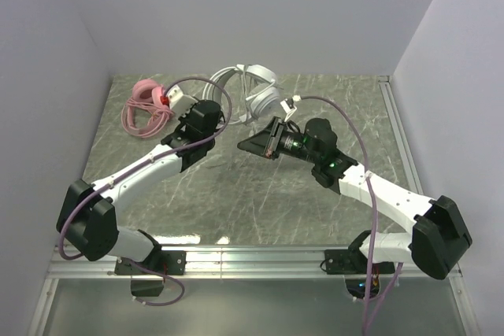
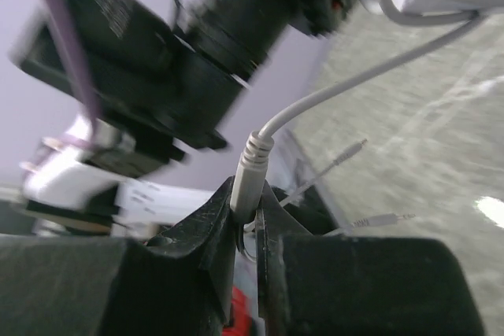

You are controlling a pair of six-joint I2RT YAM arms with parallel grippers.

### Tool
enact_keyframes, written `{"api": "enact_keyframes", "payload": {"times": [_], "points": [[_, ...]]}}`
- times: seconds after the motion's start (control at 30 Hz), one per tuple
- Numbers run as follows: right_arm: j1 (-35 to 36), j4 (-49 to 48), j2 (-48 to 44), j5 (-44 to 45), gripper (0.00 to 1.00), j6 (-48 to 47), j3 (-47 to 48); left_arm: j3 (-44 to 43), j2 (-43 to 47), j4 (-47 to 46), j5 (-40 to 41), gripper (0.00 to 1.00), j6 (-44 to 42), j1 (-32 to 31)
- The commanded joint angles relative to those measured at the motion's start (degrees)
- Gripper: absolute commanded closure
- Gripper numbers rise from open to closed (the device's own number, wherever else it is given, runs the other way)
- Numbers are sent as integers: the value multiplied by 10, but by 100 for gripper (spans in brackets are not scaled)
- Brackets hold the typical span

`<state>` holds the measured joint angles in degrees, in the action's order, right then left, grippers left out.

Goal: Wrap the headphones
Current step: Wrap the headphone cable with the right arm

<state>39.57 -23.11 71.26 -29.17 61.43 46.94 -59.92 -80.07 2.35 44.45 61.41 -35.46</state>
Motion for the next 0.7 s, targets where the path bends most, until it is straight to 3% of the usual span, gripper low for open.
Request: {"api": "enact_keyframes", "payload": {"times": [0.0,0.2,0.33,0.5,0.67], "points": [[-3,-165,-31,25,100,138,-14,6,25,-89,20,100,38,-5],[-8,-286,-69,160,100,256,-113,19,26,-96,13,100,50,-9],[-7,-297,-100,232,100,313,-162,16,26,-95,14,100,47,-12],[-7,-331,-90,225,100,358,-159,24,18,-111,15,100,42,-16],[-7,-230,-54,137,100,313,-70,6,1,-106,32,100,26,-26]]}}
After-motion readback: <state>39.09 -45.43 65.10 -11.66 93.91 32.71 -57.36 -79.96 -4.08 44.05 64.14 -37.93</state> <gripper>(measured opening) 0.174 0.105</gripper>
